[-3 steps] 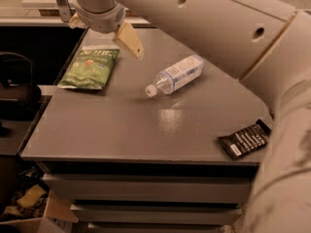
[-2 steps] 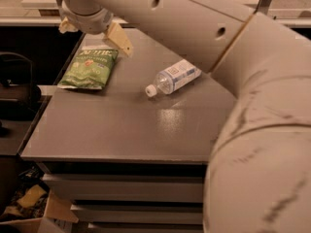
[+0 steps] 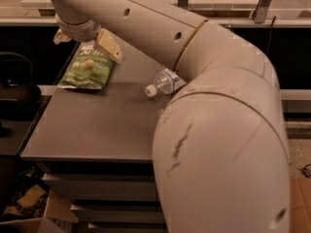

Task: Pick green jalapeno chip bag

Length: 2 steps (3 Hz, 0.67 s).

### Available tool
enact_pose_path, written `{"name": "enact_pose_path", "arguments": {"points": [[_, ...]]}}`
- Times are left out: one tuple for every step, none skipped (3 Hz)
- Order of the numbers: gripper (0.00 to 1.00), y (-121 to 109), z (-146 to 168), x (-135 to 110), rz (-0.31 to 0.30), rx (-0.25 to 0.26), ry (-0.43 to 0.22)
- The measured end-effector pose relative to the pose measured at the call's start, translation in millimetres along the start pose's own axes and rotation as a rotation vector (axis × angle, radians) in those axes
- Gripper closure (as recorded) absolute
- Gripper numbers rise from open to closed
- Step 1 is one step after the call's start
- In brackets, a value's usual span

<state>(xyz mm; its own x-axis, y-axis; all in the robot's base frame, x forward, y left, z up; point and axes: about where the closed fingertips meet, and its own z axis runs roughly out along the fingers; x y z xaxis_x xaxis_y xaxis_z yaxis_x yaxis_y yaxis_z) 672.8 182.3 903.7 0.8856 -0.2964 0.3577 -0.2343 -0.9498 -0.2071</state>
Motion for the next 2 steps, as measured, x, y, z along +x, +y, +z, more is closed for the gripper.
{"name": "enact_pose_path", "arguments": {"points": [[0.00,-4,27,-2,0.009,-0.015,-0.048],[0.00,-3,48,-6,0.017,-0.034,-0.089]]}}
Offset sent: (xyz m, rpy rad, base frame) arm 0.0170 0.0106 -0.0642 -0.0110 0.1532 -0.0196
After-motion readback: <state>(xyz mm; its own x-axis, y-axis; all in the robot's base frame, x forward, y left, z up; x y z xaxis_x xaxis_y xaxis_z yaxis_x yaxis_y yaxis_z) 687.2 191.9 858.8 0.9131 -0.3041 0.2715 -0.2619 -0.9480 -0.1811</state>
